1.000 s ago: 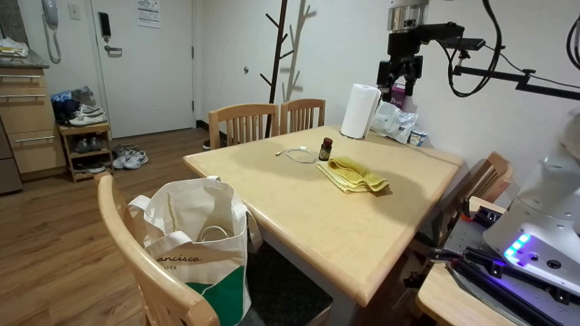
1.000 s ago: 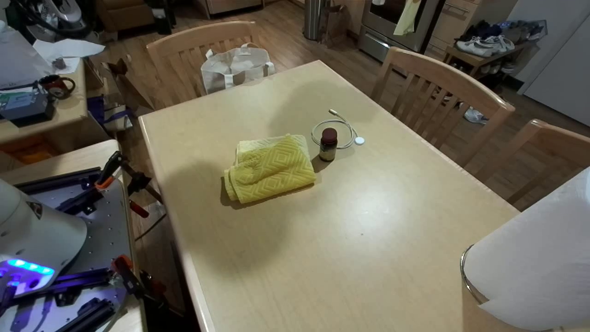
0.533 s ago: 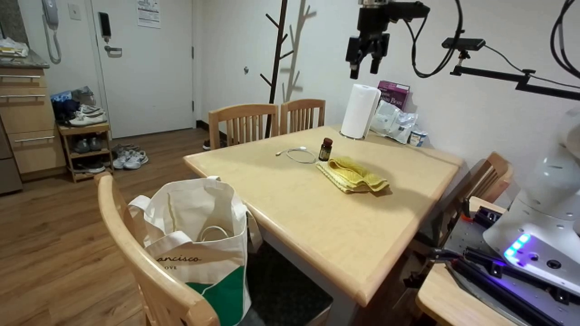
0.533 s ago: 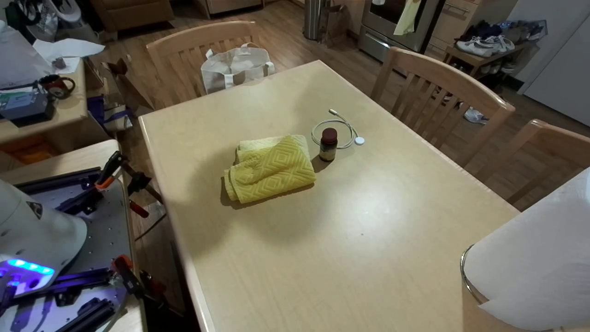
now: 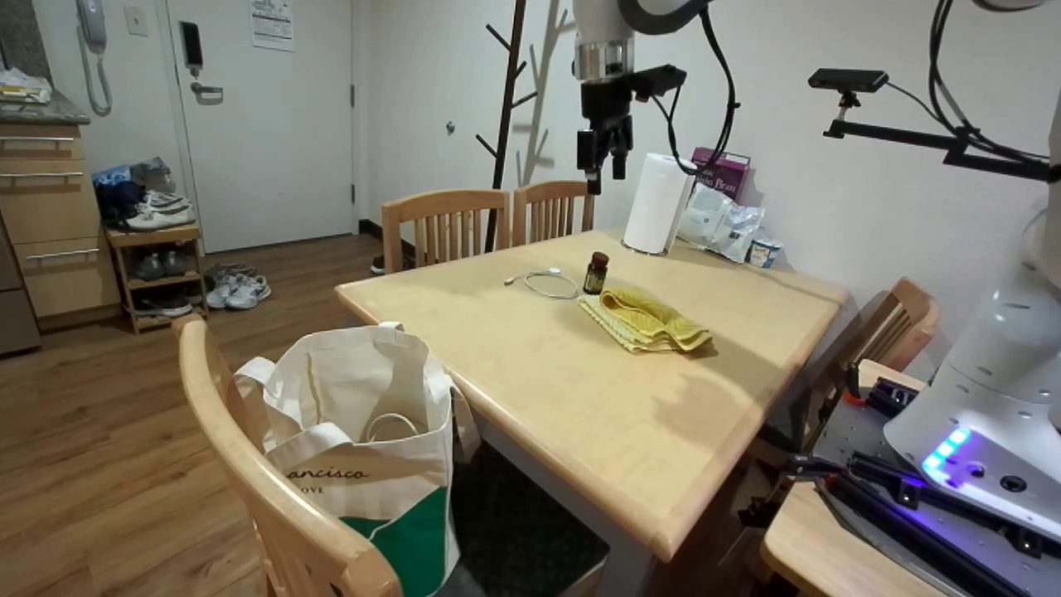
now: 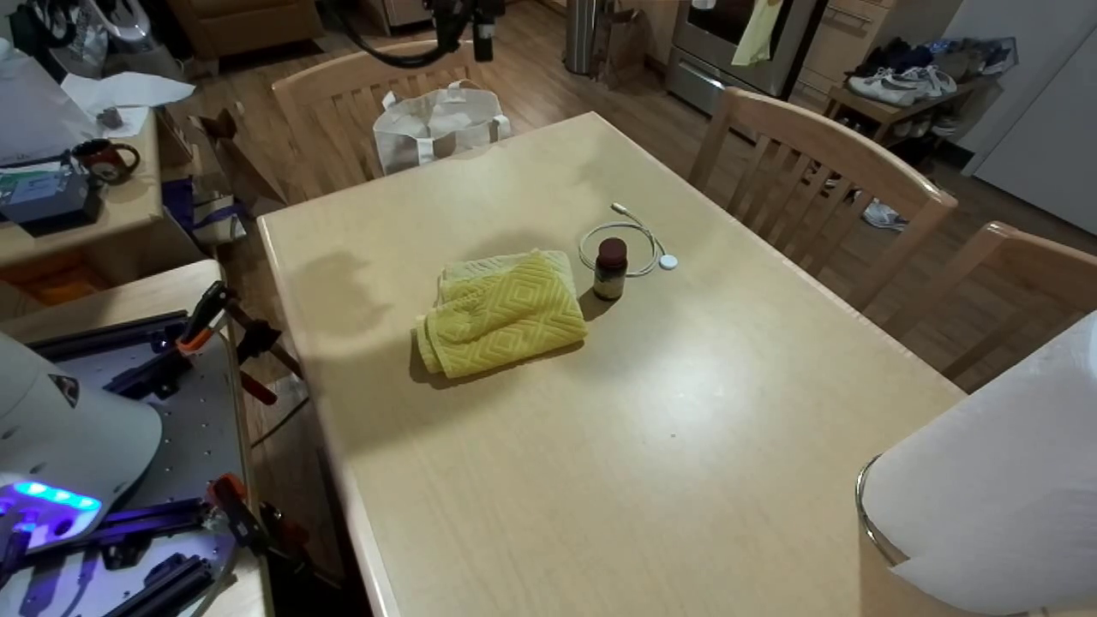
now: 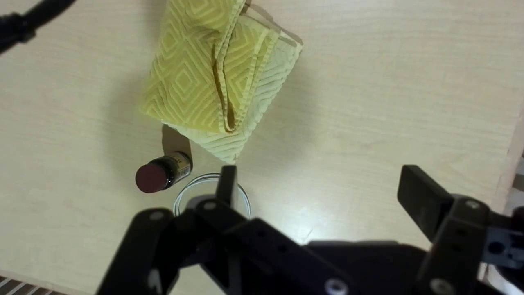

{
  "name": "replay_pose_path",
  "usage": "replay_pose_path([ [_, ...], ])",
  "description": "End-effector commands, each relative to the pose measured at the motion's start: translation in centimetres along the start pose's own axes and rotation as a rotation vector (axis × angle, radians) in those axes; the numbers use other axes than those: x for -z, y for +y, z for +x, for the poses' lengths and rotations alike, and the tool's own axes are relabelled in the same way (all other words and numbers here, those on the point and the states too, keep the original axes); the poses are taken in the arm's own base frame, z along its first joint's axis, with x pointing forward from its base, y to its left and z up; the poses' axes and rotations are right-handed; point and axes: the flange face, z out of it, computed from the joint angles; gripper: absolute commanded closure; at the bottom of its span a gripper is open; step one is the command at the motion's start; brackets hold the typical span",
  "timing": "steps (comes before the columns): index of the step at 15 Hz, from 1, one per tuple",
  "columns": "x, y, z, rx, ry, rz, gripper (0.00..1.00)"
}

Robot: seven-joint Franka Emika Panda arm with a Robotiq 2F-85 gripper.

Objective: Put the cable in the bag

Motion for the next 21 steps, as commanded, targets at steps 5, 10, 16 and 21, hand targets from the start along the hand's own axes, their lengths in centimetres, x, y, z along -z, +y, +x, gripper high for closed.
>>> replay_pose_path([
  [5, -2.6, -0.1, 2.7, 0.214, -0.02, -0.038, 0.0],
  [10, -8.2, 2.7, 7.4, 0.385, -0.106, 0.01, 0.0],
  [16, -11.7, 5.1, 9.8, 0.544, -0.069, 0.026, 0.0],
  [21, -12.2, 4.6, 10.0, 0.611, -0.06, 0.039, 0.0],
])
